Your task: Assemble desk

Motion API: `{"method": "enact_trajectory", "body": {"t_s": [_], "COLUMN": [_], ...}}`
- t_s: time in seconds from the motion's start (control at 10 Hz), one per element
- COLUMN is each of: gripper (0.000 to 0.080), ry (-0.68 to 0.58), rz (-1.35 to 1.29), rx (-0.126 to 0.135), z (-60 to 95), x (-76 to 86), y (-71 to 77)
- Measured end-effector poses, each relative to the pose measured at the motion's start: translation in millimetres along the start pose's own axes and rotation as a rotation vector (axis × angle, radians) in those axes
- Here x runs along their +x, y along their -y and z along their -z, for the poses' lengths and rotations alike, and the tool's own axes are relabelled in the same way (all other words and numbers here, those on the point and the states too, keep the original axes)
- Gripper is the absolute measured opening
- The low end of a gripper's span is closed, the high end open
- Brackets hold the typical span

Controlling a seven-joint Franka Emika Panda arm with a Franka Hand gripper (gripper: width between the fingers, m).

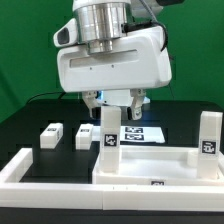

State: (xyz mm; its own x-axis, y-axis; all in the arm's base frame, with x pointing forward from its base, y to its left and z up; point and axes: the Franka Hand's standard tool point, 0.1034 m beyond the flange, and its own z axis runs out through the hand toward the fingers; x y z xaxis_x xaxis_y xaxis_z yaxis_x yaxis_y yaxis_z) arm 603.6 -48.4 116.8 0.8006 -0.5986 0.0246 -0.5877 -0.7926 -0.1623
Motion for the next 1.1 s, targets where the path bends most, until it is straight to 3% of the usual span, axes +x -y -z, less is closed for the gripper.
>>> {"method": "enact_trajectory", "body": {"t_s": [0.3, 0.6, 0.8, 0.9, 1.0, 1.1], "gripper": [0.0648, 0.0648, 0.0382, 0.0382, 0.0288, 0.0288], "ry": [-0.029, -0.033, -0.034, -0.035, -0.036, -0.037], "rz": [0.470, 0.518, 0.473, 0.410, 0.345, 0.298], "rx": [-0.039, -0.045, -0.043, -0.041, -0.039, -0.038], "z": [-9.8, -14.6, -14.8, -14.8, -15.0, -15.0], "x": [1.9, 3.0, 2.9, 2.8, 2.7, 2.7], "y": [-1.1, -5.0, -4.9, -4.8, -4.9, -4.8]}}
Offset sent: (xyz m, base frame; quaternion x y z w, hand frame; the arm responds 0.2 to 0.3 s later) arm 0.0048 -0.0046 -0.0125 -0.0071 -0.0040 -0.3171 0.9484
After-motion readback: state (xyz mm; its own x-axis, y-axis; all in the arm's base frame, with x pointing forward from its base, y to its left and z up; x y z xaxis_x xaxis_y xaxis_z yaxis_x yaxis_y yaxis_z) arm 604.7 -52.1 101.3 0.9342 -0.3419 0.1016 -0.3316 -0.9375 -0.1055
